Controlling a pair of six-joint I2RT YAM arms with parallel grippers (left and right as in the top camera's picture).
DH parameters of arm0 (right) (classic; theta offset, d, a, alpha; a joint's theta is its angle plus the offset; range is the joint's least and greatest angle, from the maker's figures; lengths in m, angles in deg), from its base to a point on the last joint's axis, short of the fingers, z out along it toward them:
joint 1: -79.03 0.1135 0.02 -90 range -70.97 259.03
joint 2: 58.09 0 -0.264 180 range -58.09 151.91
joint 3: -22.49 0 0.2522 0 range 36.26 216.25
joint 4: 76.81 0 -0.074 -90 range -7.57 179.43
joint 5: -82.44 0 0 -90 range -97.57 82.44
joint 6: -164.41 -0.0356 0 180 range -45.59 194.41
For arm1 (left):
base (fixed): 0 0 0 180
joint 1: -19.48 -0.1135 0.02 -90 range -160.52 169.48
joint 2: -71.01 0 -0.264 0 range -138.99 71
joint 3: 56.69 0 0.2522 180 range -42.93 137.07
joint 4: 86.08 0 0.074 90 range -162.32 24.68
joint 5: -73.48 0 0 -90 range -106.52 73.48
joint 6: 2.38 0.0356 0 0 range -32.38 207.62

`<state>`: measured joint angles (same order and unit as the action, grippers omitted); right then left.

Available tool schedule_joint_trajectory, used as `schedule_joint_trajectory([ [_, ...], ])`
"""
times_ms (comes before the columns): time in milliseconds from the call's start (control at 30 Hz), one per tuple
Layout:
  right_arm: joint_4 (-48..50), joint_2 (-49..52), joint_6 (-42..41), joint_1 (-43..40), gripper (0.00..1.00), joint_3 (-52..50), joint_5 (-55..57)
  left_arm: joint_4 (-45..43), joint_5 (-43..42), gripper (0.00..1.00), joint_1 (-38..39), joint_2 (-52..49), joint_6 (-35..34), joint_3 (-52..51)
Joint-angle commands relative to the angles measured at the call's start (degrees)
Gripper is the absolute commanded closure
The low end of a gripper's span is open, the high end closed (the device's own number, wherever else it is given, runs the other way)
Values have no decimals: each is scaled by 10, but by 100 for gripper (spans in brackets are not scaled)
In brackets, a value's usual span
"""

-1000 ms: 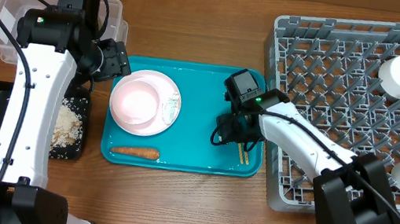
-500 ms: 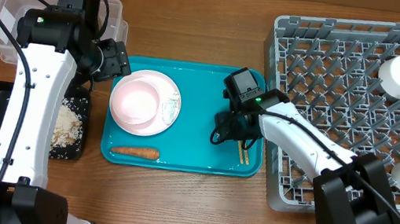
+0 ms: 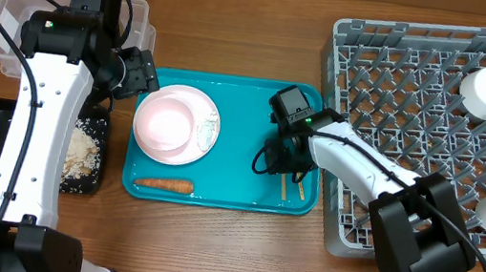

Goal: Sort waste into correct bins and load items into the dishwasher

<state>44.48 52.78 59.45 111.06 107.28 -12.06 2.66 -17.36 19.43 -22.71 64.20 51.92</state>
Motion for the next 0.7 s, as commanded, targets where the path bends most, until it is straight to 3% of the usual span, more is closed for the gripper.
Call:
schedule_joint_trajectory([
  [0, -2, 14, -4, 5, 70, -6, -7, -2, -2, 16, -2, 10, 12, 2],
  [200, -8, 14, -23, 5, 88, -6, -5, -2, -2, 16, -2, 10, 12, 2],
  [467, -31, 11, -53, 5, 96, 8, -60, -2, -2, 16, -2, 10, 12, 2],
  [667, -131, -44, -43, -10, 96, 122, -7, -2, -2, 16, -2, 10, 12, 2],
])
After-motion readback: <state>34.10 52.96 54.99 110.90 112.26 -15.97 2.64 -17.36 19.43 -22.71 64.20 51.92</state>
